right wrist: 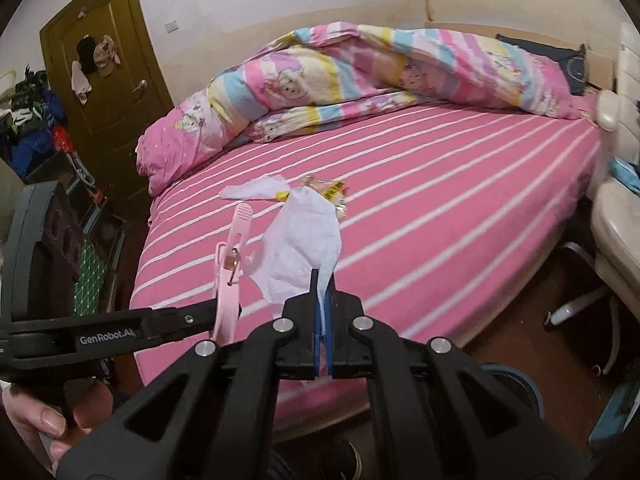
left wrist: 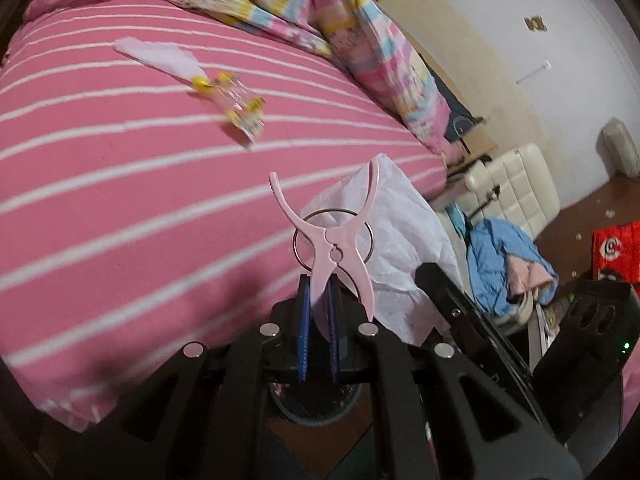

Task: Collect trash
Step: 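Carry the pink clothespin and white tissue with both grippers over the bin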

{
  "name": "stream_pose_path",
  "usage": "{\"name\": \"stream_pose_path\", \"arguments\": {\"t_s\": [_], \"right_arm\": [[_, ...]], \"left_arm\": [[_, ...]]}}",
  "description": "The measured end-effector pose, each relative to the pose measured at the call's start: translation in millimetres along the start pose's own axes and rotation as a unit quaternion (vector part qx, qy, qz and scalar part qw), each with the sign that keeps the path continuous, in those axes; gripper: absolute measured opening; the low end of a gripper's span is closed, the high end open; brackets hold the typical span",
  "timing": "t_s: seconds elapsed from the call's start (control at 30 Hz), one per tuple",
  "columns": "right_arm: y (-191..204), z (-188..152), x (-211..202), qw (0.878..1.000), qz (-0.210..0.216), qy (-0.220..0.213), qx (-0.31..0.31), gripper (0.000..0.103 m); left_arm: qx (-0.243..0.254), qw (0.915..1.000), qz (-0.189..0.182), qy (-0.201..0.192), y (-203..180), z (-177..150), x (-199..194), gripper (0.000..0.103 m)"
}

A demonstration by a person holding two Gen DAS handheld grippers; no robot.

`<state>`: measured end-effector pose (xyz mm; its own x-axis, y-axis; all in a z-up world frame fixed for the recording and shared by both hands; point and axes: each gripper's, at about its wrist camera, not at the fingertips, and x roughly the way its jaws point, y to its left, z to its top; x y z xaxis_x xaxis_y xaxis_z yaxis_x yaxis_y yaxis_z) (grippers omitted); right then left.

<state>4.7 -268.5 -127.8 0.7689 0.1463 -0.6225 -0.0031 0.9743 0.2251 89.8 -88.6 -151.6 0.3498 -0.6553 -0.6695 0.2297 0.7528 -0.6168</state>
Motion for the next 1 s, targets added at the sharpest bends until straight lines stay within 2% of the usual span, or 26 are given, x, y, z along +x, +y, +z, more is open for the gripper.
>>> {"name": "stream_pose_path", "arguments": {"t_s": [0.27,0.47,0.73,0.77,0.83,1.0], "right_arm": [[-60.1,-36.8,-52.9,0.998,-0.043,-0.002,0.041,0.002],[-105.4,-62.7,-71.6,0.995,-0.075,0.004,0.071,0.002],[-158.5,-105.6,-63.3,0.988,-0.101,0.041,0.111,0.002],[-162.9,-108.5,-60.5,0.987,-0.102,0.046,0.115,0.002],[-173.3,-116.7,-53.4,0.985,-0.104,0.058,0.124,0.002],[-192.2,-131.2,-37.3,0.981,-0.109,0.08,0.141,0.002]], "left_arm": [[0.026,0.9982,-0.006,0.054,-46.0,-39.4,41.6,0.008],[0.046,0.9939,0.003,0.1,-70.7,-64.8,82.7,0.008],[0.049,0.9847,0.014,0.166,-81.8,-101.5,144.9,0.008],[0.05,0.983,0.025,0.175,-79.8,-105.1,153.7,0.008],[0.05,0.98,0.037,0.189,-76.4,-110.3,165.8,0.008],[0.043,0.9729,0.041,0.224,-69.6,-116.7,198.1,0.008]]}}
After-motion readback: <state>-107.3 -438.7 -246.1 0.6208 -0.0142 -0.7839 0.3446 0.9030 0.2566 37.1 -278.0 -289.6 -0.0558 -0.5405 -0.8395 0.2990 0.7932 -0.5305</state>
